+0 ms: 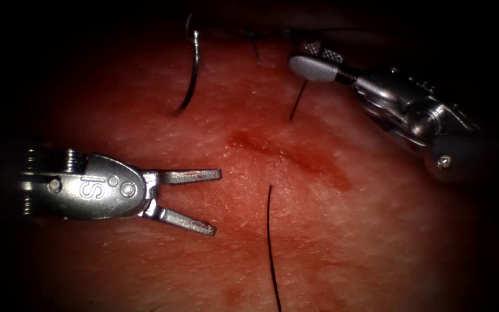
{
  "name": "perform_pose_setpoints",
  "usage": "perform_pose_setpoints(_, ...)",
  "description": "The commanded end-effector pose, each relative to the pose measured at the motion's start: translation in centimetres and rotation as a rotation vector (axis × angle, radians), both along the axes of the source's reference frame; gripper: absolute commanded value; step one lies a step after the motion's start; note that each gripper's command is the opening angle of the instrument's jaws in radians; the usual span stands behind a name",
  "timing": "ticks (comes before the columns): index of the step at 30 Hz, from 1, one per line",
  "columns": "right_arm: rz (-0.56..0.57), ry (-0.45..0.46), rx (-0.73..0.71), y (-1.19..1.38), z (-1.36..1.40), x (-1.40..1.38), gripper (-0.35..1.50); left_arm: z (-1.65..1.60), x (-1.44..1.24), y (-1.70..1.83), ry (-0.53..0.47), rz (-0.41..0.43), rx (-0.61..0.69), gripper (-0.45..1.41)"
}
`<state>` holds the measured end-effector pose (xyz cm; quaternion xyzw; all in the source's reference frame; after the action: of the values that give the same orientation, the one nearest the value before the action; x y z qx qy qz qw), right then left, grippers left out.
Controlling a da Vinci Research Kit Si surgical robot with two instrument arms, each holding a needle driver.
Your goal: Wound Closure
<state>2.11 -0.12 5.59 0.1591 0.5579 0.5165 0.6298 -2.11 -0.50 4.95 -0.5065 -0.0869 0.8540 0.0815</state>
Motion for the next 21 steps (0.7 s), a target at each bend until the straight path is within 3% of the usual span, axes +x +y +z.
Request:
perform_pose_setpoints(1,0.012,-0.021,-0.037,0.07,0.07,0.03,1.37,0.05,-0.09,-0.03,0.003,0.012,-0.009,0.29)
perform_pose_setpoints(2,0.034,-0.053,-0.052,0.11,0.08,0.00,1.48,0.05,-0.13,-0.06,0.008,0.025,-0.019,0.31)
perform_pose_setpoints(5,0.033,-0.059,-0.057,0.16,0.11,-0.11,1.48,0.06,-0.26,-0.15,0.030,0.061,-0.043,0.32)
perform_pose_setpoints(8,0.016,-0.073,-0.053,0.20,0.15,-0.56,1.23,0.13,-0.47,-0.27,0.066,0.095,-0.091,0.32)
perform_pose_setpoints(9,0.018,-0.090,-0.049,0.22,0.16,-0.64,1.23,0.14,-0.49,-0.29,0.075,0.107,-0.101,0.32)
perform_pose_setpoints(10,0.019,-0.114,-0.042,0.25,0.16,-0.75,1.25,0.15,-0.52,-0.32,0.085,0.117,-0.106,0.32)
perform_pose_setpoints(12,0.021,-0.176,0.009,0.33,0.20,-1.08,1.48,0.18,-0.56,-0.39,0.126,0.153,-0.146,0.34)
perform_pose_setpoints(18,0.035,-0.224,0.062,0.38,0.27,-1.46,1.48,0.16,-0.64,-0.48,0.150,0.194,-0.189,0.36)
perform_pose_setpoints(21,-0.039,-0.298,-0.083,0.38,0.28,-1.59,1.38,0.10,-0.79,-0.53,0.150,0.207,-0.225,0.34)
